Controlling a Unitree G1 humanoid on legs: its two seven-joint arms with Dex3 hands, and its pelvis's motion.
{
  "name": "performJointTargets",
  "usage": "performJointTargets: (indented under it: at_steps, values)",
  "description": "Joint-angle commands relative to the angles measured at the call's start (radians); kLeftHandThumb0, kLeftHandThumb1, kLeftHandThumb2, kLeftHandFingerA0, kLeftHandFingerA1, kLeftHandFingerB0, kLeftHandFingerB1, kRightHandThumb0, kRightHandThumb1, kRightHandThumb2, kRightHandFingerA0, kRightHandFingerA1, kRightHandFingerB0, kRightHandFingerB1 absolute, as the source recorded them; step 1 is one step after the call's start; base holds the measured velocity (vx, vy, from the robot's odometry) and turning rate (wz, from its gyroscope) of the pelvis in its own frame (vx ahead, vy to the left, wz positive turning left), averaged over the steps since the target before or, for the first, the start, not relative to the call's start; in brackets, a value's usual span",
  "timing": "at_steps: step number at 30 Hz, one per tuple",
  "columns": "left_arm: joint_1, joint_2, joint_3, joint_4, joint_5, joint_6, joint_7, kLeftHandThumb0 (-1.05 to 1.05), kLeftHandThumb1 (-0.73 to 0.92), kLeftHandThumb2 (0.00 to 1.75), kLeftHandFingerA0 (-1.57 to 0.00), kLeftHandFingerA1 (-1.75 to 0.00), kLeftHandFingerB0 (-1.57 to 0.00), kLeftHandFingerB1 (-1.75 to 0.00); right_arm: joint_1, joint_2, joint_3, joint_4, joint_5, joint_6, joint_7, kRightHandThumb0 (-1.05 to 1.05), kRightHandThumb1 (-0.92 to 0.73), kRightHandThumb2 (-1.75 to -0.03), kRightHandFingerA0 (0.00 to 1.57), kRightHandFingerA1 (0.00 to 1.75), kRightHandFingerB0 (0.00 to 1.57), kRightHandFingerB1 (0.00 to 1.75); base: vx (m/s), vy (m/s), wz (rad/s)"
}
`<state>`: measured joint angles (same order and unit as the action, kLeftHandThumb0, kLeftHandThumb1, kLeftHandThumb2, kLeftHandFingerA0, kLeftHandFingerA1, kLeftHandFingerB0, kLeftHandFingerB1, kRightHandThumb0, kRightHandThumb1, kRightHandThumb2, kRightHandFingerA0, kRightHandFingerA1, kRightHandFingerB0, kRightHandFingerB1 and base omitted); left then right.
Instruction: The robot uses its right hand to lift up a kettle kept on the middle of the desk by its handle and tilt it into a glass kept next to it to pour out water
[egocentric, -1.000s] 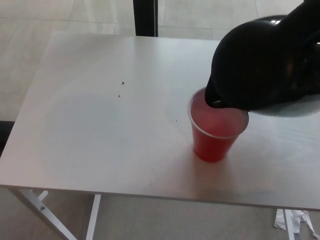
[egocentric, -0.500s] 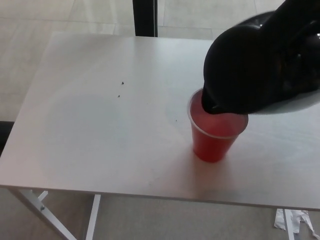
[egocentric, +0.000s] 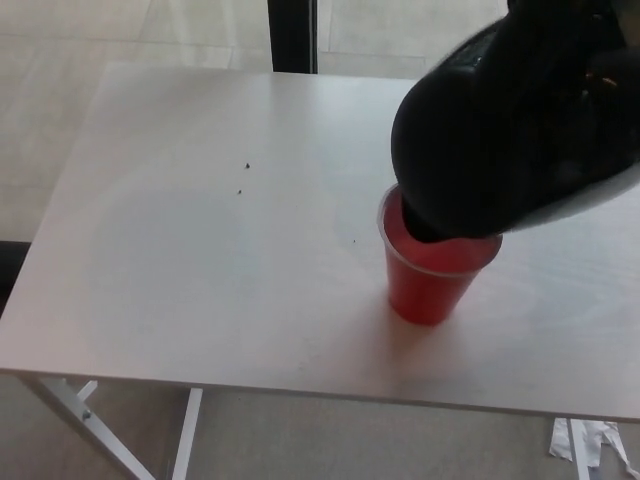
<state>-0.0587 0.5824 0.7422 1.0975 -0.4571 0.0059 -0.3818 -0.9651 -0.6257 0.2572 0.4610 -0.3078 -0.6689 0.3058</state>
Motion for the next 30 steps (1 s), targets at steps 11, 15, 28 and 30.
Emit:
performJointTargets:
  at_steps: [11,15,28,30]
  values:
    - [-0.005,0.033,0.002,-0.013,-0.015,0.008,-0.001,-1.05,0.69,0.98,-1.32,-0.92,-1.00,-1.23,-0.115,0.032,0.160,-0.097,-0.297,-0.273,-0.050,-0.13,-0.45,-0.84,0.84,0.74,0.99,0.81,0.00,0.000,0.00]
    - [-0.004,0.032,0.001,-0.016,-0.015,0.012,-0.001,-1.05,0.69,0.98,-1.30,-0.93,-0.98,-1.25,-0.111,0.041,0.183,-0.120,-0.269,-0.244,-0.005,-0.15,-0.46,-0.84,0.85,0.73,0.99,0.77,0.00,0.000,0.00]
    - [0.004,0.026,0.000,-0.029,-0.020,0.012,-0.008,-1.05,0.70,0.95,-1.33,-0.87,-0.95,-1.26,-0.106,0.018,0.154,-0.111,-0.407,-0.213,-0.095,-0.21,-0.48,-0.70,0.97,1.61,0.84,1.16,0.00,0.000,0.00]
    - [0.009,0.024,0.000,-0.026,-0.020,0.009,-0.013,-1.05,0.70,0.94,-1.33,-0.86,-0.94,-1.26,-0.109,-0.005,0.146,-0.099,-0.462,-0.216,-0.143,-0.27,-0.53,-0.56,0.95,1.15,0.91,0.68,0.00,0.000,0.00]
